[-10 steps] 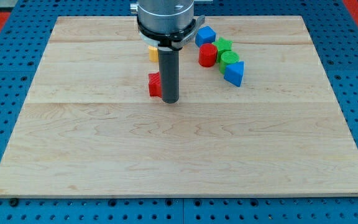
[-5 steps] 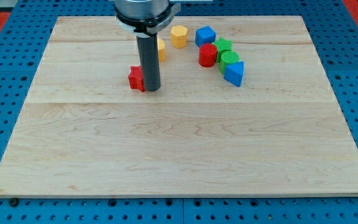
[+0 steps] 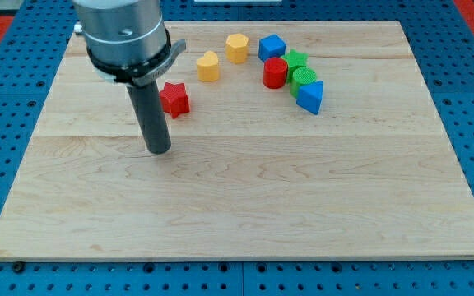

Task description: Move the red star towards the yellow heart

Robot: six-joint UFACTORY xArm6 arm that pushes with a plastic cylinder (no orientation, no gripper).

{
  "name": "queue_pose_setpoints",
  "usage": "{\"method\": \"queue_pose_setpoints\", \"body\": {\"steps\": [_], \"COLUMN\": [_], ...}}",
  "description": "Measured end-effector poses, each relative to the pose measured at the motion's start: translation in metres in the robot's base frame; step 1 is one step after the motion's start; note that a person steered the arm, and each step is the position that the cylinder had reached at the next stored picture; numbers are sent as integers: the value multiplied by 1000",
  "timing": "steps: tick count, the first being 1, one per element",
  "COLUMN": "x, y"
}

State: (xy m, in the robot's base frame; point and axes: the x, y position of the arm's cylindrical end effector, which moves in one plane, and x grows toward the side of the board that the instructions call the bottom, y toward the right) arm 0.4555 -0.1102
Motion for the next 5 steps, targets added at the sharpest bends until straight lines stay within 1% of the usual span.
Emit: {"method": "queue_pose_setpoints", "body": {"steps": [1,4,5], "x": [-26,-51,-57], "y": [-7,-9,-1]}}
